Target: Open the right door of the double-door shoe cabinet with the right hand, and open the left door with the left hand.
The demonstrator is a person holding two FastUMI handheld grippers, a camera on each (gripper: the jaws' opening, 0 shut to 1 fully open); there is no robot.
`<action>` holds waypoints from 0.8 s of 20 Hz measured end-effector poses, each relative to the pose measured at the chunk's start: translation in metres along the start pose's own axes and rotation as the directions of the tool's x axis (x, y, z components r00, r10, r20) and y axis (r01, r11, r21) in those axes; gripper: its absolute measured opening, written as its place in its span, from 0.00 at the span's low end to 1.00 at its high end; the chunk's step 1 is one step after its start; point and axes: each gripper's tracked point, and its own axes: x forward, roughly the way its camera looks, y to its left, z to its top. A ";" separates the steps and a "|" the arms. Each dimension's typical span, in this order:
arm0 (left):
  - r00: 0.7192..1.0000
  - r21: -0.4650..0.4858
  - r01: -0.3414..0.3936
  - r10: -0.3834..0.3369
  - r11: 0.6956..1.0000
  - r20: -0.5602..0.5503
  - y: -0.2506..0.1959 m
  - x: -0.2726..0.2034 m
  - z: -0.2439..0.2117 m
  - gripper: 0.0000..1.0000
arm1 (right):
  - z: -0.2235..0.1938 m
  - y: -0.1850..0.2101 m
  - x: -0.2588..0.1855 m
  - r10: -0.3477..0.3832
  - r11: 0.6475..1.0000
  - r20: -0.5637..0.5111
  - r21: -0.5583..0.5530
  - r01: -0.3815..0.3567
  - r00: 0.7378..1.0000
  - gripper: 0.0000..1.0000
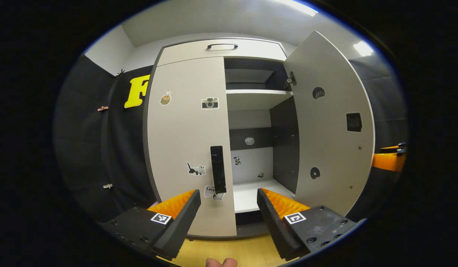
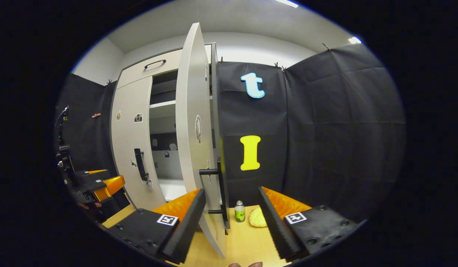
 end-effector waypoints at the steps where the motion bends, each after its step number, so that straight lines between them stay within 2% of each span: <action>1: 1.000 0.010 -0.006 0.006 1.000 0.006 0.002 0.010 0.003 0.94 | 0.001 0.002 -0.009 0.001 1.000 0.007 -0.002 -0.001 1.000 0.99; 3: 1.000 0.025 -0.025 0.024 0.999 0.013 0.007 0.030 0.006 0.94 | -0.001 0.004 -0.023 0.015 1.000 -0.001 0.007 -0.015 1.000 0.98; 8: 0.996 -0.014 -0.082 0.081 0.997 -0.041 0.025 0.087 -0.013 0.95 | -0.003 0.006 -0.038 0.028 0.999 0.006 0.035 -0.028 1.000 0.98; 12: 0.994 -0.003 -0.094 0.093 0.996 -0.055 0.033 0.128 -0.025 0.96 | -0.012 -0.004 -0.041 0.009 1.000 -0.018 0.019 -0.009 1.000 0.98; 14: 0.994 0.005 -0.102 0.102 0.995 -0.031 0.037 0.141 -0.022 0.89 | -0.013 -0.008 -0.043 0.002 1.000 -0.021 0.008 -0.002 1.000 0.98; 16: 0.993 0.018 -0.117 0.117 0.993 -0.013 0.041 0.150 -0.017 0.72 | -0.013 -0.013 -0.046 -0.009 1.000 -0.021 -0.005 0.008 1.000 0.98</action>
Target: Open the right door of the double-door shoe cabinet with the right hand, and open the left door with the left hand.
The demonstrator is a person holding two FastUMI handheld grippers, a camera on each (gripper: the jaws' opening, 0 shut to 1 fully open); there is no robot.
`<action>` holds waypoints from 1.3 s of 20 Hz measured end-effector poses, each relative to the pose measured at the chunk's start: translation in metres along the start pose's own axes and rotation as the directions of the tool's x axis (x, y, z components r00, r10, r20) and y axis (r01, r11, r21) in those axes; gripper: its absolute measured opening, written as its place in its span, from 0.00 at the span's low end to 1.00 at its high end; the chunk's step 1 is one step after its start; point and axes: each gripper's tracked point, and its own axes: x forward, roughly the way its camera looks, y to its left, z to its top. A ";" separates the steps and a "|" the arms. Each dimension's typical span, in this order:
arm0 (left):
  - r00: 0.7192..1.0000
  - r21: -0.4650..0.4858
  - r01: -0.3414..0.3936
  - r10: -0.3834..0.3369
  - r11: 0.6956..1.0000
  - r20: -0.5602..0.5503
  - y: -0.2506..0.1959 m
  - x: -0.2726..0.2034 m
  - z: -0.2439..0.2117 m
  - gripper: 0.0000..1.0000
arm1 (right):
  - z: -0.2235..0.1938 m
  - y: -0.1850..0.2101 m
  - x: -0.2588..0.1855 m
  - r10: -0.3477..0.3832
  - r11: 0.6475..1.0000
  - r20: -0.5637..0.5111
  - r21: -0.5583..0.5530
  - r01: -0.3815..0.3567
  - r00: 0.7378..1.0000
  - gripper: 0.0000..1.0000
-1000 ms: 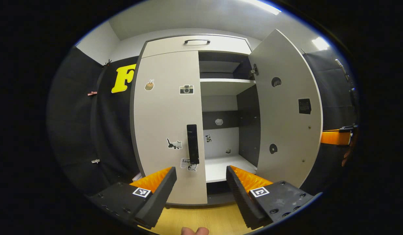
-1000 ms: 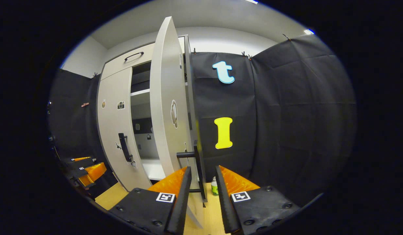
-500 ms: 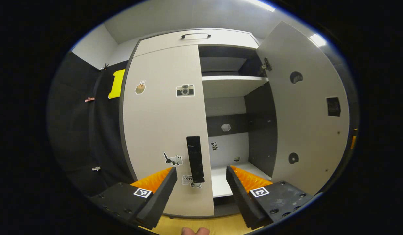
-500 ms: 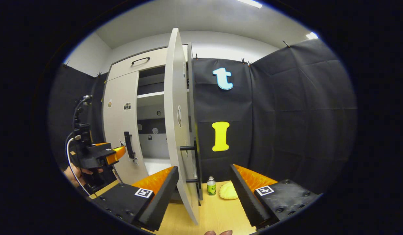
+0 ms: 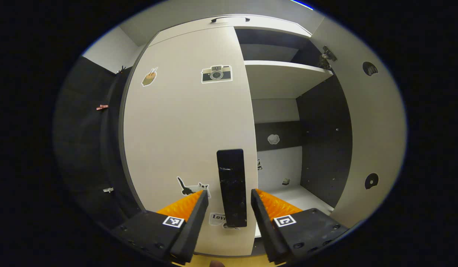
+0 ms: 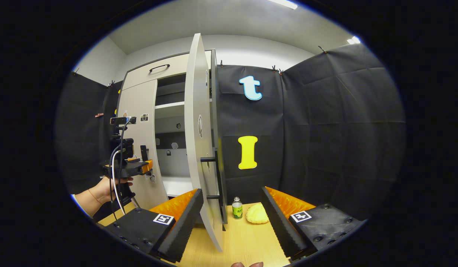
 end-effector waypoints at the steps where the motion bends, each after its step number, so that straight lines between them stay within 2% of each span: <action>1: 1.000 -0.010 0.013 -0.013 1.000 -0.003 -0.002 0.003 0.001 0.63 | 0.001 -0.001 -0.001 -0.004 1.000 0.000 -0.005 0.004 1.000 0.98; 3: 0.998 -0.031 0.035 -0.037 0.999 -0.041 -0.008 0.013 -0.006 0.52 | 0.000 -0.004 -0.003 -0.009 1.000 -0.001 -0.008 0.009 1.000 0.98; 4: 0.999 -0.045 0.043 -0.044 0.998 -0.023 -0.011 0.011 -0.001 0.49 | 0.001 -0.005 -0.005 -0.010 1.000 0.000 -0.008 0.010 1.000 0.98; 5: 0.998 -0.047 0.042 -0.044 0.998 -0.042 -0.011 0.012 -0.004 0.37 | 0.001 -0.005 -0.006 -0.010 1.000 0.001 -0.010 0.010 1.000 0.98; 8: 0.997 -0.060 0.058 -0.060 0.996 -0.038 -0.011 0.011 -0.003 0.33 | -0.004 -0.006 -0.007 -0.012 1.000 -0.012 -0.025 0.012 1.000 0.98; 13: 0.994 -0.047 0.090 -0.092 0.995 -0.056 -0.011 0.005 -0.007 0.19 | -0.009 0.008 -0.006 0.015 1.000 -0.024 -0.025 -0.015 1.000 0.98; 17: 0.986 -0.082 0.157 -0.161 0.984 -0.049 -0.002 -0.029 -0.008 0.17 | -0.014 0.032 -0.001 0.068 0.997 -0.027 -0.029 -0.069 0.997 0.98; 21: 0.982 -0.126 0.176 -0.183 0.976 -0.053 0.025 -0.076 -0.014 0.17 | -0.019 0.063 0.000 0.125 0.992 -0.035 -0.028 -0.126 0.992 0.98; 26: 0.976 -0.144 0.191 -0.203 0.971 -0.072 0.054 -0.109 -0.015 0.17 | -0.026 0.097 -0.003 0.165 0.985 -0.042 -0.043 -0.167 0.985 0.98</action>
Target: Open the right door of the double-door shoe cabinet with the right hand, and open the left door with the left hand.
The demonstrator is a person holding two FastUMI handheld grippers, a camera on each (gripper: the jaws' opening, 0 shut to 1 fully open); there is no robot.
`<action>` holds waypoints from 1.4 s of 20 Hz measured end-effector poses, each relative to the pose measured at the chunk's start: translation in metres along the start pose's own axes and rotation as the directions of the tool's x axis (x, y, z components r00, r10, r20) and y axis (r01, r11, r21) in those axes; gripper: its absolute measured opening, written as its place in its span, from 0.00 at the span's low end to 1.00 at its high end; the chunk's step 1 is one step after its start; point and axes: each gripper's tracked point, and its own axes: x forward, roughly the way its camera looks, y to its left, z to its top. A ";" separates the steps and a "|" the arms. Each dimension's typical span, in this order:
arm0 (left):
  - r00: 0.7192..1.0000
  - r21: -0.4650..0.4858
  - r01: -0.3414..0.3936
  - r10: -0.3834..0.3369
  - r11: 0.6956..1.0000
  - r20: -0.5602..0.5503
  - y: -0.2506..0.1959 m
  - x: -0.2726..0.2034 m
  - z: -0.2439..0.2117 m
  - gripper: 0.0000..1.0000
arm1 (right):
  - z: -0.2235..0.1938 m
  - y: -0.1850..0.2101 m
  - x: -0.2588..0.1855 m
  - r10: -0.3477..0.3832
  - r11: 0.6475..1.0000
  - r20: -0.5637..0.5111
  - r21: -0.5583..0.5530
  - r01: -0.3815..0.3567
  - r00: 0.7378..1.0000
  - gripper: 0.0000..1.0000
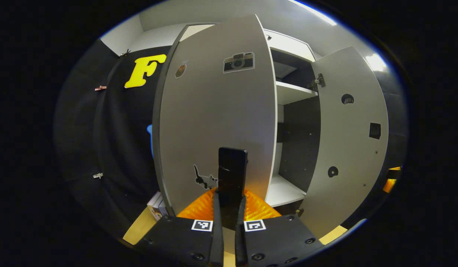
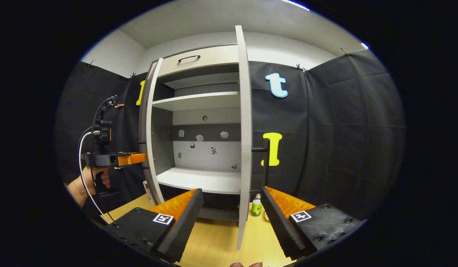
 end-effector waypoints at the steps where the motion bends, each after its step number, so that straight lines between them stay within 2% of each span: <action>1: 1.000 -0.002 0.004 -0.004 1.000 0.000 0.005 -0.004 0.000 0.17 | 0.000 0.004 0.002 0.002 1.000 0.002 -0.002 -0.002 1.000 0.98; 8: 1.000 0.014 0.007 -0.007 1.000 -0.005 0.030 -0.028 0.000 0.14 | -0.004 0.036 0.000 0.020 1.000 -0.001 -0.004 -0.020 1.000 0.99; 9: 1.000 0.013 0.006 -0.006 1.000 -0.005 0.033 -0.032 0.001 0.18 | -0.004 0.040 0.001 0.021 1.000 -0.003 -0.002 -0.021 1.000 0.99; 11: 1.000 0.019 0.002 -0.002 1.000 -0.003 0.042 -0.038 0.000 0.14 | -0.004 0.047 0.004 0.027 1.000 -0.003 -0.002 -0.027 1.000 0.99; 13: 1.000 0.029 0.004 -0.004 1.000 -0.005 0.050 -0.042 0.000 0.18 | -0.004 0.056 0.006 0.032 0.999 -0.003 -0.005 -0.032 0.999 0.99; 14: 1.000 0.033 0.011 -0.011 0.999 -0.007 0.052 -0.044 0.000 0.16 | -0.004 0.060 0.007 0.037 0.999 -0.002 -0.006 -0.037 0.999 0.99; 21: 1.000 0.026 0.029 -0.029 0.999 -0.007 0.079 -0.057 0.000 0.16 | -0.004 0.093 0.013 0.063 0.998 0.003 -0.021 -0.063 0.998 0.99; 27: 1.000 0.027 -0.005 0.005 1.000 0.011 0.127 -0.070 0.001 0.17 | -0.007 0.117 0.018 0.077 0.997 0.001 -0.022 -0.077 0.997 0.99; 28: 1.000 0.025 -0.014 0.014 1.000 0.018 0.139 -0.072 0.000 0.11 | -0.007 0.122 0.018 0.079 0.997 0.000 -0.023 -0.079 0.997 0.99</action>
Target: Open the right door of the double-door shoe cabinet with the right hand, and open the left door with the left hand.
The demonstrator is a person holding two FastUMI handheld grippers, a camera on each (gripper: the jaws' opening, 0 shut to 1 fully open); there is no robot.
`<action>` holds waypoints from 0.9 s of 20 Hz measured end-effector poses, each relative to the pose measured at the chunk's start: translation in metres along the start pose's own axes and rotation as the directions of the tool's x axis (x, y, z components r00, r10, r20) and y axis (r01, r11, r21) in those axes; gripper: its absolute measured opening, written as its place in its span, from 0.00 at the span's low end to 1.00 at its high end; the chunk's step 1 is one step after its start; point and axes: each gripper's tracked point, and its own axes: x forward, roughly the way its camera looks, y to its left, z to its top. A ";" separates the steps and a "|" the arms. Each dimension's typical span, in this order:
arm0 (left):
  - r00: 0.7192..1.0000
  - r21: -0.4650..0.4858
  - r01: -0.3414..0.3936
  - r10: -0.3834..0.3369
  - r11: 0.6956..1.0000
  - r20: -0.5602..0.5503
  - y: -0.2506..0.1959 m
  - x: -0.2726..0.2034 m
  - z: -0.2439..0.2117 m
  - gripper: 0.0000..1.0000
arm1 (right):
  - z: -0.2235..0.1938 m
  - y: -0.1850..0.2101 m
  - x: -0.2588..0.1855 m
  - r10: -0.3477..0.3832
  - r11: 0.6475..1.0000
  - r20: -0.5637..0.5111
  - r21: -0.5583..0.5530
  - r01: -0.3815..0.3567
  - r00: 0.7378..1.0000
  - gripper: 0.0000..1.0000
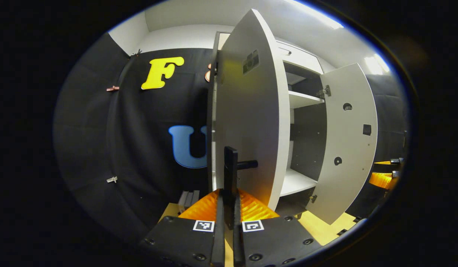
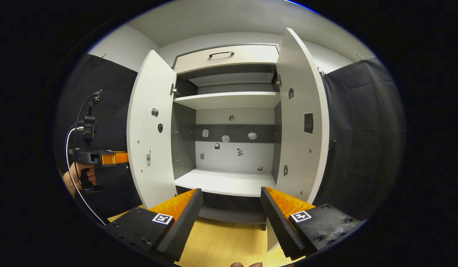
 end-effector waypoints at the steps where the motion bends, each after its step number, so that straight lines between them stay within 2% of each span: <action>1: 1.000 -0.005 -0.009 0.009 1.000 0.008 0.014 -0.002 0.000 0.12 | -0.001 0.004 0.001 0.005 1.000 -0.002 -0.002 -0.005 1.000 0.99; 3: 1.000 -0.038 -0.007 0.008 0.999 0.023 0.042 -0.006 -0.002 0.11 | -0.002 0.013 0.005 0.010 1.000 -0.004 -0.007 -0.010 1.000 0.99; 4: 0.997 -0.102 0.074 -0.071 0.992 0.033 0.030 -0.006 -0.003 0.07 | -0.002 0.017 0.006 0.011 1.000 -0.004 -0.009 -0.011 1.000 0.99; 5: 0.994 -0.147 0.111 -0.106 0.983 0.039 0.025 -0.014 -0.001 0.12 | -0.003 0.022 0.005 0.016 1.000 -0.006 -0.010 -0.016 1.000 0.99; 6: 0.994 -0.151 0.110 -0.106 0.982 0.035 0.026 -0.010 -0.002 0.12 | -0.002 0.027 0.006 0.018 1.000 -0.005 -0.012 -0.018 1.000 0.99; 9: 0.998 -0.054 0.059 -0.057 0.997 0.030 0.034 -0.010 -0.001 0.12 | 0.000 0.036 0.005 0.023 1.000 -0.001 -0.015 -0.023 1.000 1.00; 13: 1.000 0.047 -0.006 0.006 0.999 0.007 0.040 -0.008 -0.002 0.14 | -0.002 0.039 0.001 0.017 1.000 -0.007 -0.014 -0.017 1.000 0.98; 16: 0.998 0.048 -0.060 0.059 0.997 0.011 0.041 -0.008 -0.001 0.18 | -0.003 0.035 -0.006 0.008 1.000 -0.012 0.013 -0.008 1.000 0.98; 18: 0.995 0.031 -0.102 0.102 0.994 0.013 0.041 -0.009 -0.001 0.29 | -0.003 0.027 -0.012 -0.009 1.000 -0.014 0.020 0.009 1.000 0.98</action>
